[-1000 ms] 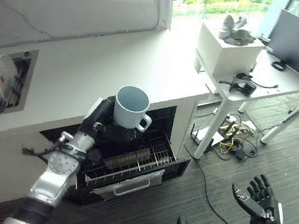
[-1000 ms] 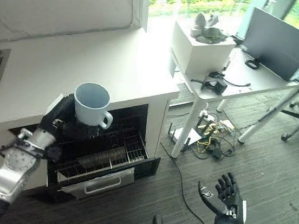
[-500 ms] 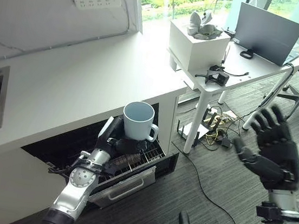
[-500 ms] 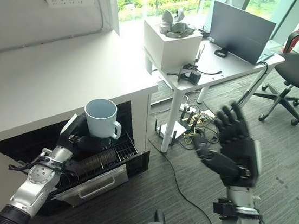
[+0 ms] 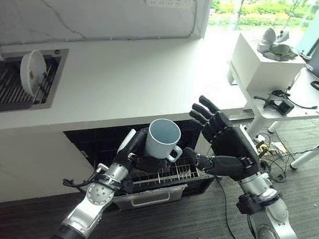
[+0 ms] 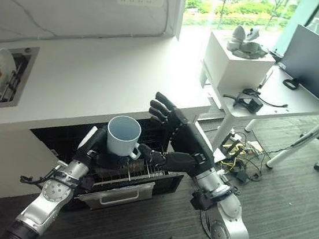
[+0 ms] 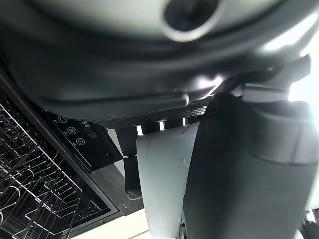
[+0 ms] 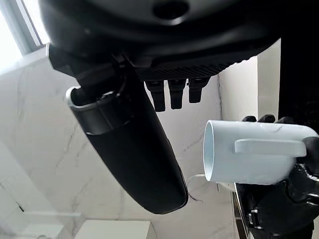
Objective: Place the dishes in the dishwasher.
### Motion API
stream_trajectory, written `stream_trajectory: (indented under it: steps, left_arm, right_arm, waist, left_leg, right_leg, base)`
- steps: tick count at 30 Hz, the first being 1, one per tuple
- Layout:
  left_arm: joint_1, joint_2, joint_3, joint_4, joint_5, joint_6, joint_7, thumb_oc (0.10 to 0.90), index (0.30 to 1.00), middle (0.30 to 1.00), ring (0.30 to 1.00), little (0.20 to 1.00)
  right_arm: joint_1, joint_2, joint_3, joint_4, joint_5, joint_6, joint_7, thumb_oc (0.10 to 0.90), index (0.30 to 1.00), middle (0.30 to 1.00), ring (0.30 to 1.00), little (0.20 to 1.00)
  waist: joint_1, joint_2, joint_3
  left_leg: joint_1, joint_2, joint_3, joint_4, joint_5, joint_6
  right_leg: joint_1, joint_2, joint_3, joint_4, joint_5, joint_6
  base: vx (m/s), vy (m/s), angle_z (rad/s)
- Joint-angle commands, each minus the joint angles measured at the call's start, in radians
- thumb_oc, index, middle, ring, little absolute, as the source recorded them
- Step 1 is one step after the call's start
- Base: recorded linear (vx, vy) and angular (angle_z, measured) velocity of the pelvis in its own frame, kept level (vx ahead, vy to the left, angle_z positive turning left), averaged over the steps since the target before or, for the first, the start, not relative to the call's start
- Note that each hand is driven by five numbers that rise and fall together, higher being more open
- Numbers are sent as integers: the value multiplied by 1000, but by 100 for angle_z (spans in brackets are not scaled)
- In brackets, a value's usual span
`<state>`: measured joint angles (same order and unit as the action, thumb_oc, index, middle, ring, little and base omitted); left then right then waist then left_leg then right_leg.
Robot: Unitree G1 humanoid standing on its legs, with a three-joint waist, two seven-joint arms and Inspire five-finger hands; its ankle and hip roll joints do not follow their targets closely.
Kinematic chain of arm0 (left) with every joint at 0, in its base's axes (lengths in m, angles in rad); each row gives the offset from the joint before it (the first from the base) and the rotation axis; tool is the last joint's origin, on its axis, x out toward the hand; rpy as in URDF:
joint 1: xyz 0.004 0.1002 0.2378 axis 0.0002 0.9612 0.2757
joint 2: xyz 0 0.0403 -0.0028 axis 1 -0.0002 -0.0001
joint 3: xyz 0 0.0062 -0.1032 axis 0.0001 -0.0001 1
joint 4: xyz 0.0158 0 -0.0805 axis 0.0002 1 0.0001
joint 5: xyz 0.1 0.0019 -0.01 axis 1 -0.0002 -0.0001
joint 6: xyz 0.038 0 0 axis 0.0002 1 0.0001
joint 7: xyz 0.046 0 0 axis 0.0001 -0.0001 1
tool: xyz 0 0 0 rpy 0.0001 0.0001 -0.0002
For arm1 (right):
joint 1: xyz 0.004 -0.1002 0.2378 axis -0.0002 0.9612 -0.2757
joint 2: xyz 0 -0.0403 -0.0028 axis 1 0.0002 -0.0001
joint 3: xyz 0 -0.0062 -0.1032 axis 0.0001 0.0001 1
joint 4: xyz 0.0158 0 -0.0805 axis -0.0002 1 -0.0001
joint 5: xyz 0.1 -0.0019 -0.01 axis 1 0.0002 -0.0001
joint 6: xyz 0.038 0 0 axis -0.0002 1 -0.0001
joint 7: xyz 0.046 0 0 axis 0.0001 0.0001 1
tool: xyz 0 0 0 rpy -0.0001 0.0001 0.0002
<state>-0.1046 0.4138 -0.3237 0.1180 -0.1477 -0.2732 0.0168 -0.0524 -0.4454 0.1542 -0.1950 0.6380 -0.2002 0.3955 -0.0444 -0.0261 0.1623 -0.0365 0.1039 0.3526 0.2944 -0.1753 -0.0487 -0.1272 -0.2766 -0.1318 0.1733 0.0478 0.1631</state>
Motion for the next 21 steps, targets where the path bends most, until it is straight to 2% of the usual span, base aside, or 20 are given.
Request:
stream_trajectory:
  steps: [1, 8, 15, 21]
  left_arm:
    - [-130, 3, 10, -66, 36, -144, 35, 400, 300, 300, 300, 300]
    - [-129, 6, 4, -66, 34, -140, 29, 400, 300, 300, 300, 300]
    - [-127, 10, -2, -72, 38, -137, 18, 400, 300, 300, 300, 300]
    - [-119, 22, 8, -81, 42, -121, 7, 400, 300, 300, 300, 300]
  right_arm:
    - [-64, -3, -69, -46, 29, -62, -70, 800, 900, 900, 900, 900]
    - [-69, 5, -39, -52, 48, -16, -2, 800, 900, 900, 900, 900]
    - [-74, 25, -4, -23, 15, -19, -44, 800, 900, 900, 900, 900]
    - [-62, 28, 21, -24, 51, 73, 29, 800, 900, 900, 900, 900]
  waist:
    - [1, -15, -75]
    - [13, -14, -74]
    - [26, -10, -72]
    - [28, -11, -68]
  left_leg:
    - [14, 19, -136, 6, -92, 5]
    - [5, 20, -149, 6, -88, 4]
    - [2, 20, -161, 6, -83, 3]
    - [5, 19, -163, 6, -81, 3]
  right_leg:
    - [27, -16, -26, 127, -189, 48]
    - [37, -17, -40, 127, -197, 45]
    - [47, -15, -45, 127, -203, 40]
    - [54, -15, -41, 127, -205, 42]
  base:
    - [44, -34, 36]
    - [20, -17, 12]
    - [22, -10, 8]
    - [6, 0, 3]
